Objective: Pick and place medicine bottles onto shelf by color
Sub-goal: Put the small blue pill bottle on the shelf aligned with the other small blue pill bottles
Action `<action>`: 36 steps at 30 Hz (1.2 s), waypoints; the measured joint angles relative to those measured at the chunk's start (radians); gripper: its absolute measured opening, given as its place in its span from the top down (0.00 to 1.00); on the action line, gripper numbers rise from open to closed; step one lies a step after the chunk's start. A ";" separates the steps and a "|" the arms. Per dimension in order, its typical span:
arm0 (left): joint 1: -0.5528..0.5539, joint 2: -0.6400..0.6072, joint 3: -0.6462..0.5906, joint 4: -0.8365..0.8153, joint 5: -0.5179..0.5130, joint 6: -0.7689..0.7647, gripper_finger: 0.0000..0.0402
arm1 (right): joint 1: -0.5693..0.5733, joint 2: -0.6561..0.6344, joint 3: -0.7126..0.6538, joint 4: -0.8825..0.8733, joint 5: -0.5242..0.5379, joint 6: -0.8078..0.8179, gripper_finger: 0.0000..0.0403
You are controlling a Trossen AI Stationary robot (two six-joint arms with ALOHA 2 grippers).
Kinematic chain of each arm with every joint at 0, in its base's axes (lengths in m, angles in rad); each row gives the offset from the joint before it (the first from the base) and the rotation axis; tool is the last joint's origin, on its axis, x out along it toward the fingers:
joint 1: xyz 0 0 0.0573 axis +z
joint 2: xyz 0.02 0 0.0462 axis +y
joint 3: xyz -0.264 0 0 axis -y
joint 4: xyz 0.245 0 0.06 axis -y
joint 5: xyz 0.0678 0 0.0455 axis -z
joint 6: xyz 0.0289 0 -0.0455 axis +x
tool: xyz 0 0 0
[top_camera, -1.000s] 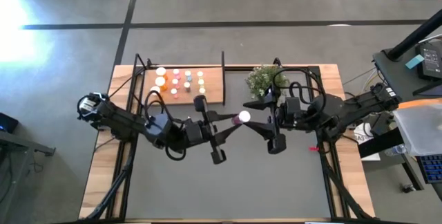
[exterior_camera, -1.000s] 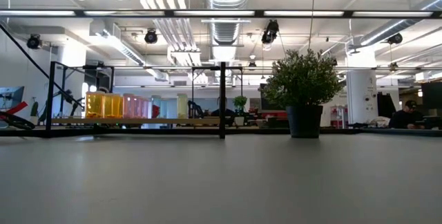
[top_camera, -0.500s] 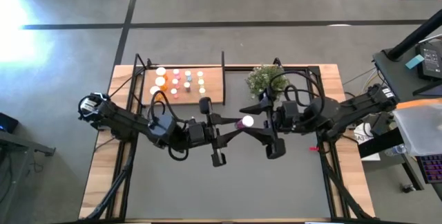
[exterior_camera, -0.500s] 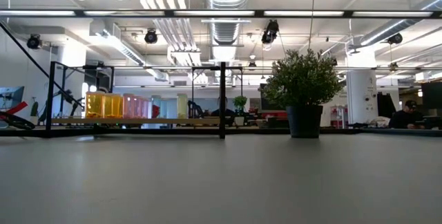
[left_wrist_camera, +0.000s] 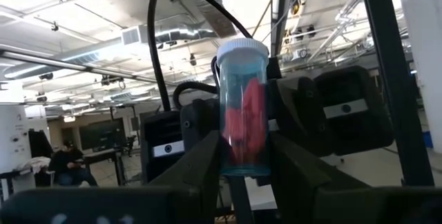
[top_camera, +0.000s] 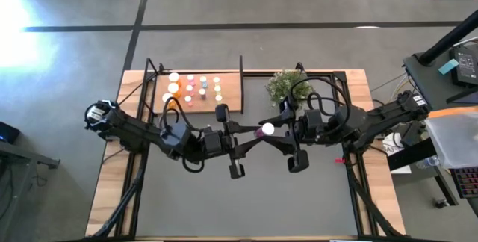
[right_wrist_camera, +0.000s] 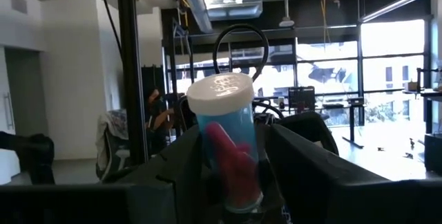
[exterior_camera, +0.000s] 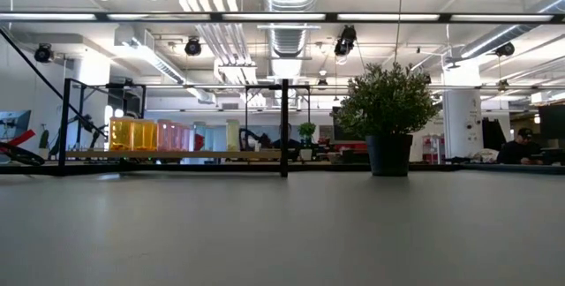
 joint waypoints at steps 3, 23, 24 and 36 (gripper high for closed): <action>0.000 0.000 0.000 0.000 -0.003 0.000 0.78 | 0.000 0.000 0.000 0.000 -0.001 0.000 0.65; 0.000 0.000 0.000 -0.072 -0.020 -0.005 0.70 | 0.000 -0.022 0.000 -0.041 0.000 0.011 0.76; 0.000 0.000 0.000 -0.087 -0.036 -0.005 0.70 | 0.000 -0.030 0.000 -0.053 0.000 0.012 0.76; 0.003 -0.008 0.000 -0.418 -0.173 -0.311 0.56 | 0.000 -0.171 0.000 -0.610 0.052 0.305 0.76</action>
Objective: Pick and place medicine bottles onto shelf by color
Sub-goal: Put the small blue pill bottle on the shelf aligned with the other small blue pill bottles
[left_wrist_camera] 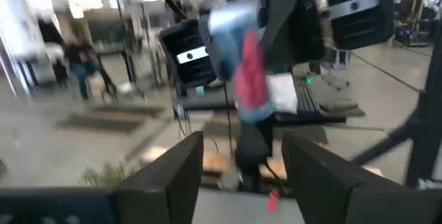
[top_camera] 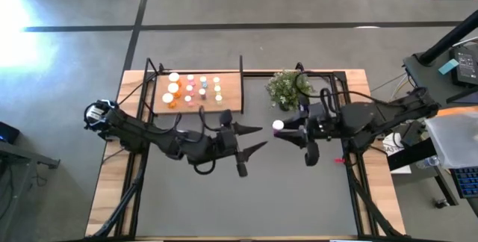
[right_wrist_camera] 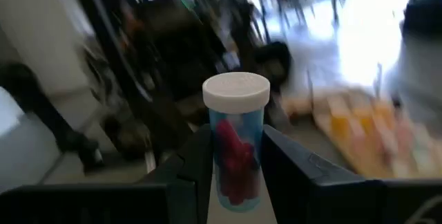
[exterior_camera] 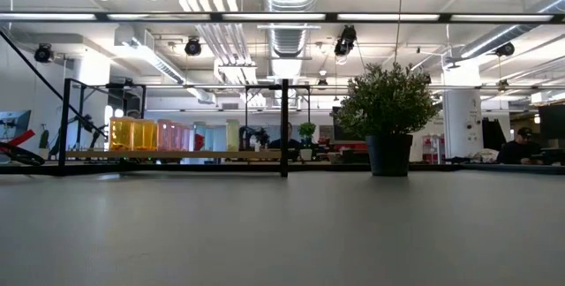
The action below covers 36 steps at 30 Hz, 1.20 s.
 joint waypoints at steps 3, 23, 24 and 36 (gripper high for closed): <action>0.010 0.000 0.000 -0.087 0.001 -0.127 0.51 | 0.000 -0.010 0.000 -0.222 0.010 0.146 0.76; 0.075 0.061 -0.001 -0.301 0.175 -0.499 0.47 | 0.000 0.176 0.000 -0.479 -0.045 0.267 0.76; 0.075 0.061 -0.001 -0.300 0.178 -0.487 0.47 | 0.000 0.176 0.000 -0.464 -0.045 0.249 0.76; 0.075 0.061 -0.001 -0.307 0.182 -0.366 0.47 | 0.000 0.175 0.000 -0.368 -0.045 0.122 0.76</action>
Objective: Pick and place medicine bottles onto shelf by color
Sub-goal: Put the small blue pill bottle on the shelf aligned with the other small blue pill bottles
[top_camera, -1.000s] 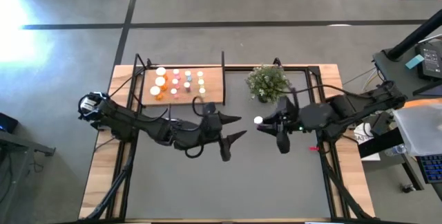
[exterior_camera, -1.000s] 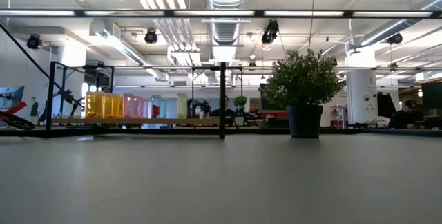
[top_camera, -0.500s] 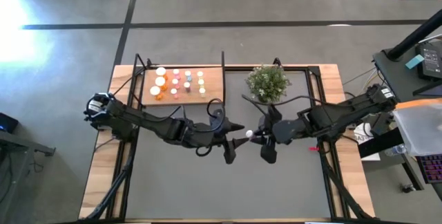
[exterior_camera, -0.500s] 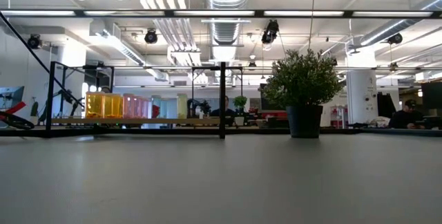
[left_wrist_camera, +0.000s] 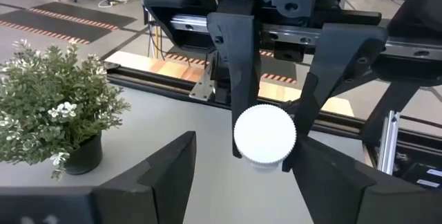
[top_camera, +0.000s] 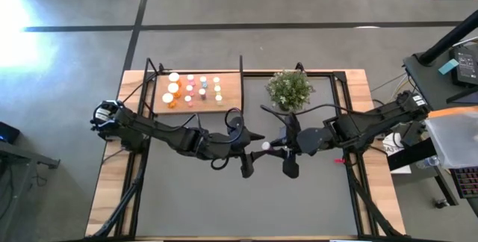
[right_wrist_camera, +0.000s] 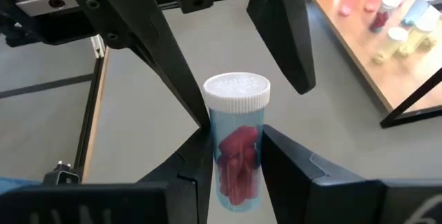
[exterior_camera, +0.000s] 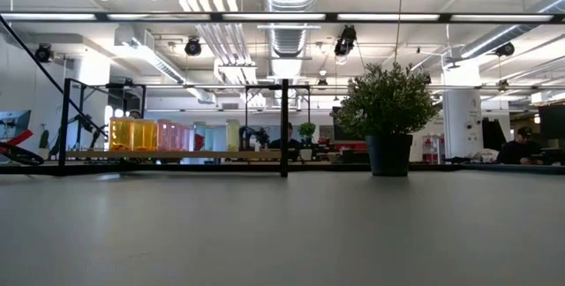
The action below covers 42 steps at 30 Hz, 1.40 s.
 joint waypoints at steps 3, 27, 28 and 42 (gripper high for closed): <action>0.000 0.000 0.000 0.000 0.000 0.000 0.47 | 0.000 0.000 0.000 0.000 0.000 -0.001 0.76; 0.000 0.000 0.000 0.012 0.066 -0.007 0.77 | 0.000 0.002 0.000 0.003 0.000 0.006 0.76; 0.000 0.000 0.000 0.012 0.066 -0.007 0.77 | 0.000 0.002 0.000 0.004 0.000 0.006 0.76; 0.001 0.000 0.000 0.008 0.069 -0.007 0.78 | 0.000 -0.020 0.061 -0.140 -0.060 0.046 0.51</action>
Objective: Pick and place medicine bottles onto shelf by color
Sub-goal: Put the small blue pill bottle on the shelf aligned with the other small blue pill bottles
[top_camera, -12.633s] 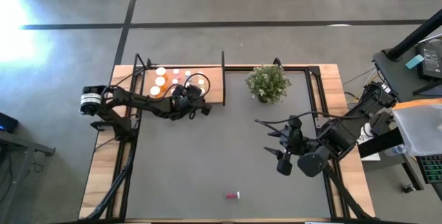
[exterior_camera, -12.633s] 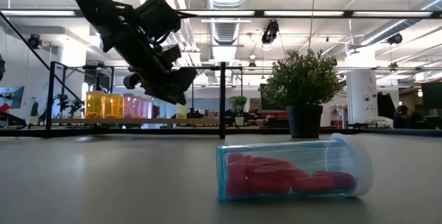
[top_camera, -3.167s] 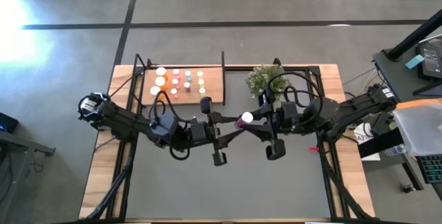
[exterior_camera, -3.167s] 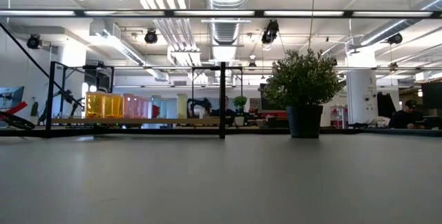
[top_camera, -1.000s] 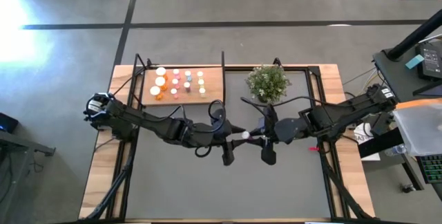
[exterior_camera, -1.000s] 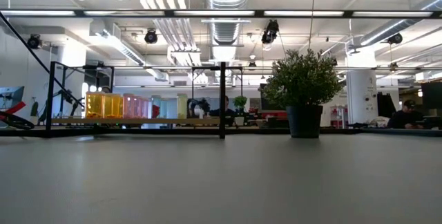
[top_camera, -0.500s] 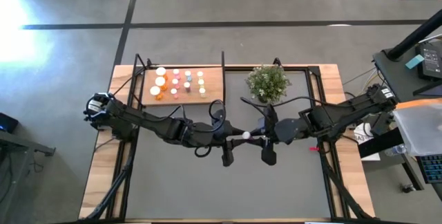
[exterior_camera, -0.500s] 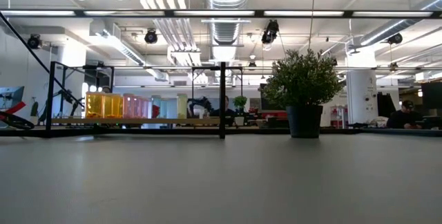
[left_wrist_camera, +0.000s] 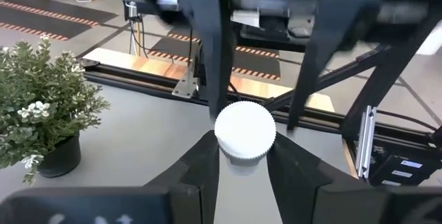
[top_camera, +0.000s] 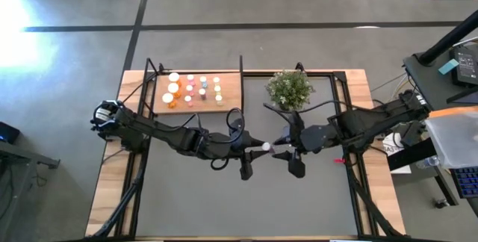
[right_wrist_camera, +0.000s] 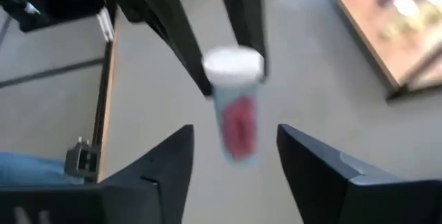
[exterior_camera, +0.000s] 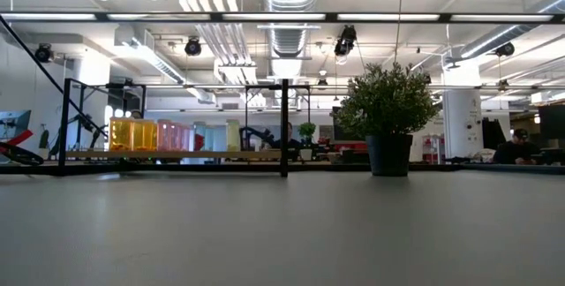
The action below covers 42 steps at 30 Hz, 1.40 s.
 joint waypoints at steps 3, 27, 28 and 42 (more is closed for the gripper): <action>0.007 0.000 0.000 -0.001 0.000 -0.001 0.78 | 0.000 0.001 0.102 -0.200 0.000 0.056 0.45; 0.212 -0.414 -0.376 -0.578 -0.213 -0.310 0.78 | 0.000 -0.032 0.253 -0.608 0.245 0.142 0.38; 0.219 -0.443 -0.429 -0.572 -0.235 -0.350 0.78 | 0.000 -0.033 0.250 -0.615 0.264 0.142 0.38; 0.331 -0.507 -0.723 -0.408 -0.318 -0.519 0.78 | 0.000 -0.044 0.178 -0.622 0.326 0.144 0.39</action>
